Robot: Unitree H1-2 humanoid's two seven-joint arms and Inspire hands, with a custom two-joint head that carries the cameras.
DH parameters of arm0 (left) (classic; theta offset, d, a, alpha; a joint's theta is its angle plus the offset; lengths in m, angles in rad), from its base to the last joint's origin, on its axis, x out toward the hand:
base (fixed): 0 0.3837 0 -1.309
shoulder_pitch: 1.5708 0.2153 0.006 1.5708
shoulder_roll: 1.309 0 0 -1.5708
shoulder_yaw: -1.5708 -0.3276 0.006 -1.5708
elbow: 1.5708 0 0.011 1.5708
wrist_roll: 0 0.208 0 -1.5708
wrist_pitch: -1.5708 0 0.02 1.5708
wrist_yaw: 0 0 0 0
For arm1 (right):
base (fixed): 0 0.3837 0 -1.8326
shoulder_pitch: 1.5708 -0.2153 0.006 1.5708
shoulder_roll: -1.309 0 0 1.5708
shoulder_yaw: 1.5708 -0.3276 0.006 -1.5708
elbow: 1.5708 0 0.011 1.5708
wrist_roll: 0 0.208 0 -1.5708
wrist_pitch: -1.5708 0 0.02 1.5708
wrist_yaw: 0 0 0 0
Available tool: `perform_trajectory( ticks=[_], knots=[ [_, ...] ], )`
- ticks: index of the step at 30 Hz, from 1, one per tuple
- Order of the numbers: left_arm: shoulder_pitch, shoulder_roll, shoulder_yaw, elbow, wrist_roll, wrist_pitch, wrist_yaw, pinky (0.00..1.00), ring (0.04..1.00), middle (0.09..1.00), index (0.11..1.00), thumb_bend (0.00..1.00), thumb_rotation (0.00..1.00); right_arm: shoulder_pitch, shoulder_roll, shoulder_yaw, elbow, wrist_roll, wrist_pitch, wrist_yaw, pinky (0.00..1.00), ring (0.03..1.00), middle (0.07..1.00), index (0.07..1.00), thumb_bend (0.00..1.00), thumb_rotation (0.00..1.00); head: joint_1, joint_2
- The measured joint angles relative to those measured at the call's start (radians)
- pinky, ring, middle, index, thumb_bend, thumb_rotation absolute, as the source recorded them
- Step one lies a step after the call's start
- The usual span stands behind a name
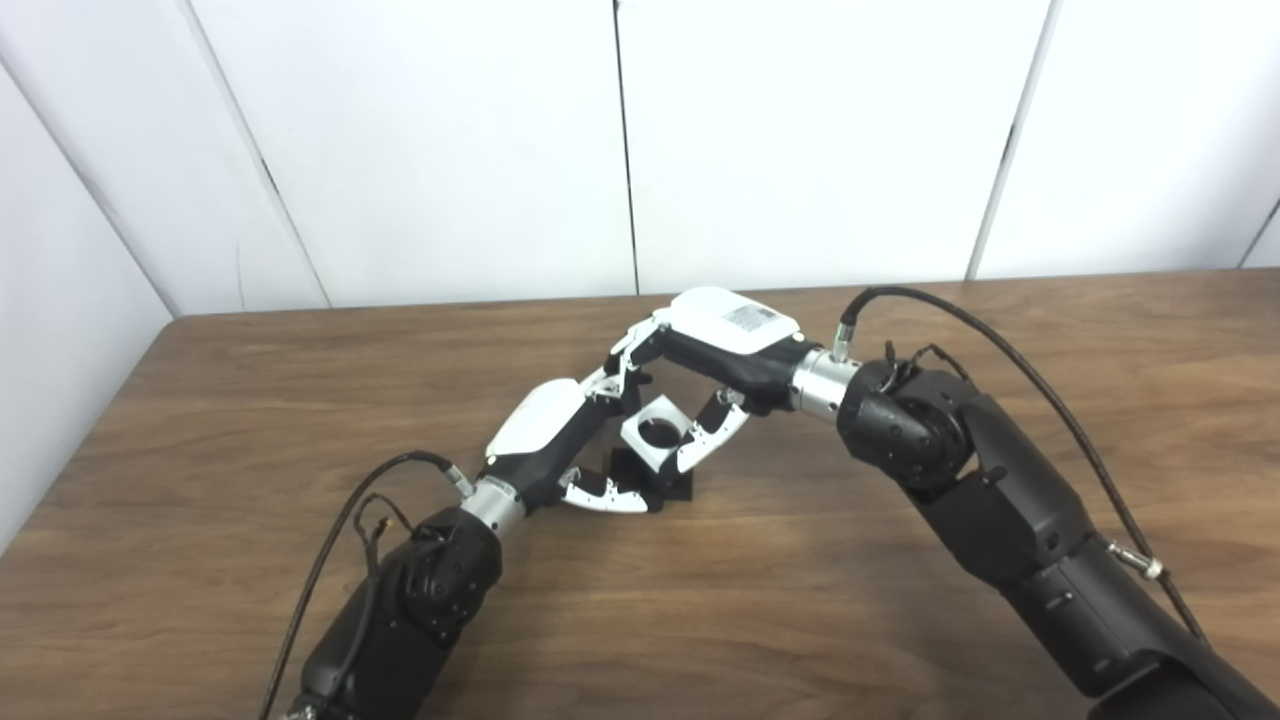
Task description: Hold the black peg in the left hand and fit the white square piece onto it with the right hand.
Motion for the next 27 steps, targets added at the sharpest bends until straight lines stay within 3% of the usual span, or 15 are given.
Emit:
perform_trajectory(
  ticks=[10, 27],
  knots=[
    [0.01, 0.0, -0.001, -0.025, 0.0, 0.031, -0.001, 0.93, 0.975, 0.92, 0.491, 0.52, 0.07, 0.0, 0.0, 0.0, 0.03, 0.0, -0.009, -0.021, 0.88, 0.839, 0.782, 0.481, 0.52, 0.14, 0.008, 0.011],
    [0.011, 0.0, -0.009, -0.026, 0.0, 0.024, 0.007, 0.92, 0.978, 0.91, 0.491, 0.52, 0.08, 0.001, 0.036, 0.01, 0.127, -0.001, -0.017, -0.058, 0.89, 0.844, 0.777, 0.481, 0.52, 0.14, 0.017, 0.015]
  ],
)
